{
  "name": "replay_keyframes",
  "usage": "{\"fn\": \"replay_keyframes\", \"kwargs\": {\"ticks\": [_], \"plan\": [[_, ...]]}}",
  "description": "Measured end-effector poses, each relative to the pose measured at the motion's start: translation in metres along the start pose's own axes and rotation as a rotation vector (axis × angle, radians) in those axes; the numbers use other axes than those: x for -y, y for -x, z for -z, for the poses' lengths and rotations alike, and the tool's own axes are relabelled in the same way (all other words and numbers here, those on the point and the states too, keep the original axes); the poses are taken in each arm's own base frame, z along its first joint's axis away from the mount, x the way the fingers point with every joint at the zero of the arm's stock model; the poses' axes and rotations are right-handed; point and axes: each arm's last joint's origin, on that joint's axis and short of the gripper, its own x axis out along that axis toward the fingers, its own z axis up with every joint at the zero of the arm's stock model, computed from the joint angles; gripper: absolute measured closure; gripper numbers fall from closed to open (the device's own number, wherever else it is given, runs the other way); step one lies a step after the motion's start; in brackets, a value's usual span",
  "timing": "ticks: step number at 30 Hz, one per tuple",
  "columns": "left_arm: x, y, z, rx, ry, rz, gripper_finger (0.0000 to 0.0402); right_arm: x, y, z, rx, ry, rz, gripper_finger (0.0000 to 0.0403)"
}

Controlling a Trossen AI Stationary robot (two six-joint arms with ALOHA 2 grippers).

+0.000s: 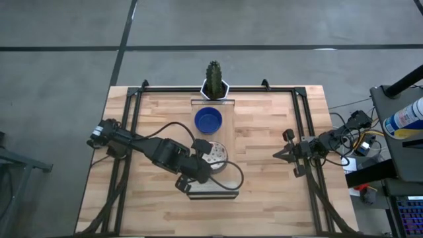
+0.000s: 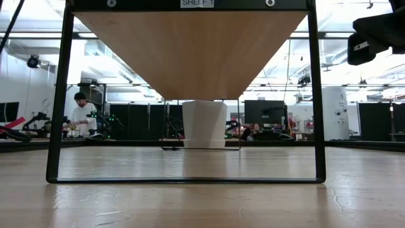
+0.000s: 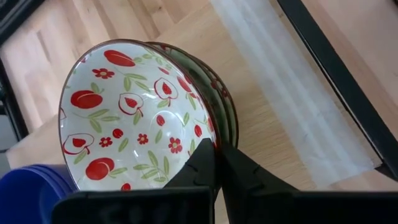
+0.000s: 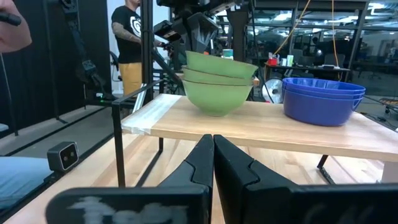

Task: Pick & Place Mini bowls
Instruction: Stack the white patterned bowl on top of the white patterned bowls on the shelf

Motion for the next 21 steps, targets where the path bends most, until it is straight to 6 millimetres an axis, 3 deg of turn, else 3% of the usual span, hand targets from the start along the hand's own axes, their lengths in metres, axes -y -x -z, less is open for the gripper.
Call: {"fn": "replay_keyframes", "kwargs": {"ticks": [14,21], "plan": [[-0.001,0.0,-0.0039,0.038,0.056,-0.017,0.038,0.0,0.0,0.0,0.0,0.0,0.0,0.0394],[-0.0007,-0.0006,0.0002,-0.006,0.08,-0.033,0.0344,0.0,0.0,0.0,0.0,0.0,0.0,0.0394]]}}
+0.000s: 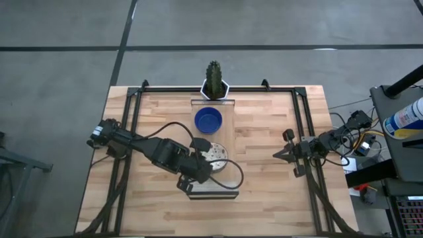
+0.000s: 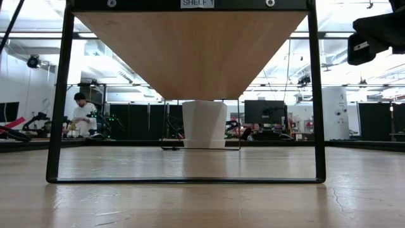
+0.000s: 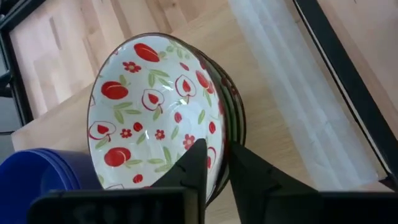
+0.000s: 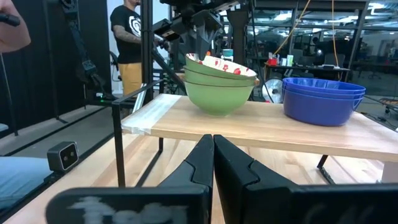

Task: Pick & Place Mini bowls
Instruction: Stack the white patterned bowl on top of the white patterned bowls on the shelf

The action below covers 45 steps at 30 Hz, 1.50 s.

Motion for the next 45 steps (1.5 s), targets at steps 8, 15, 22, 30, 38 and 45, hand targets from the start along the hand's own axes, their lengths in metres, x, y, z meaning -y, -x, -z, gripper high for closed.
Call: {"fn": "replay_keyframes", "kwargs": {"ticks": [8,15,22,30,38,45], "plan": [[-0.002,0.007,-0.003,0.025,0.05,-0.004,0.0322,0.0,0.0,0.0,0.0,0.0,0.0,0.0394],[-0.006,0.019,-0.004,0.044,0.086,-0.016,0.0321,0.0,0.0,0.0,0.0,0.0,0.0,0.0394],[-0.01,0.025,-0.01,0.095,0.135,-0.091,0.0321,0.0,0.0,0.0,0.0,0.0,0.0,0.0394],[-0.006,0.01,-0.009,0.086,0.144,-0.09,0.0321,0.0,0.0,0.0,0.0,0.0,0.0,0.0394],[-0.001,-0.002,-0.005,0.055,0.154,-0.086,0.0321,0.0,0.0,0.0,0.0,0.0,0.0,0.0394],[0.0,-0.002,-0.008,0.082,0.166,-0.073,0.0321,0.0,0.0,0.0,0.0,0.0,0.0,0.0394]]}}
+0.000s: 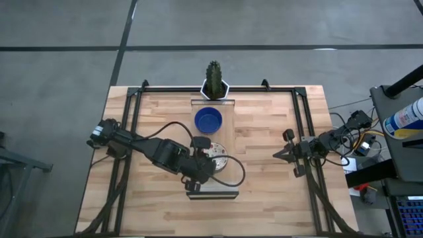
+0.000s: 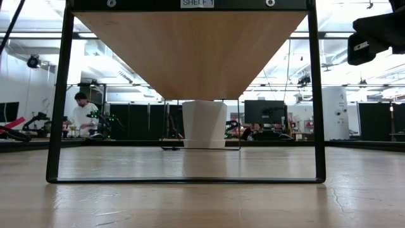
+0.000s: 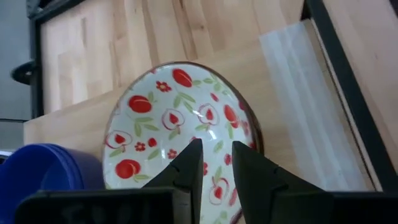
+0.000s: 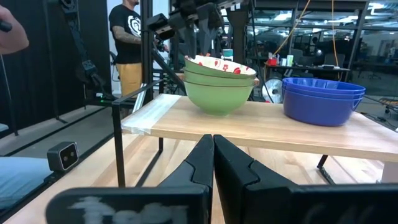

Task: Pick & Place Mini bowls
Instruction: Stack the white patterned bowl on top of the white patterned bowls on the shelf

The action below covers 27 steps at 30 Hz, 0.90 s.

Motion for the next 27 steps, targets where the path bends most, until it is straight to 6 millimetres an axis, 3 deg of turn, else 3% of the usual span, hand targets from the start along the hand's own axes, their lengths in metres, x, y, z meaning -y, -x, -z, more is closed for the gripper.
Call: {"fn": "replay_keyframes", "kwargs": {"ticks": [27], "plan": [[0.0006,-0.0032,0.0007,-0.003,0.02,-0.026,0.0321,0.0,0.0,0.0,0.0,0.0,0.0,0.0394]]}}
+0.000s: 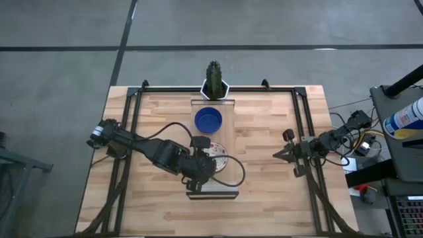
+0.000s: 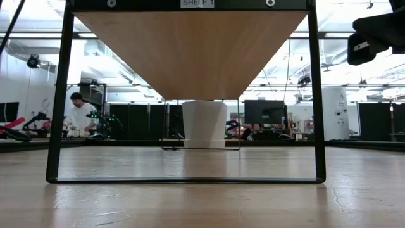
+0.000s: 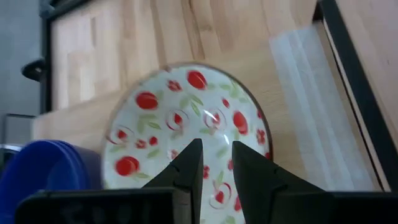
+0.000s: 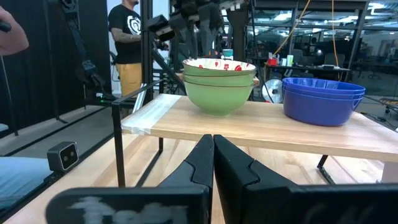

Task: Pick & Place Mini bowls
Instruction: Stack the white patterned bowl on top of the white patterned bowls on the shelf, then return to Home Position

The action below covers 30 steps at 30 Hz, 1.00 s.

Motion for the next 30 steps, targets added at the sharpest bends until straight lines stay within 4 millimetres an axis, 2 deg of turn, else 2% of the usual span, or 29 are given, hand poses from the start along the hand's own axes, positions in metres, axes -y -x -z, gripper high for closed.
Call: {"fn": "replay_keyframes", "kwargs": {"ticks": [8,14,17,25,28,30], "plan": [[-0.01,0.023,-0.001,0.071,0.025,-0.026,0.0327,0.0,0.0,0.0,0.0,0.0,0.0,0.0394],[-0.015,0.035,0.003,0.085,0.071,-0.013,0.0392,0.0,0.0,0.0,0.0,0.0,0.0,0.0394],[-0.018,0.045,0.005,0.111,0.102,-0.007,0.0398,0.0,0.0,0.0,0.0,0.0,0.001,0.0394],[-0.022,0.09,0.012,0.288,0.16,0.103,0.0401,0.0,0.0,0.0,0.001,0.0,0.0,0.0394],[-0.024,0.11,0.025,0.385,0.174,0.128,0.0401,0.0,0.0,0.0,0.0,0.0,0.0,0.0394],[-0.024,0.116,0.038,0.434,0.185,0.143,0.0401,0.0,0.0,0.0,0.0,0.0,0.001,0.0394]]}}
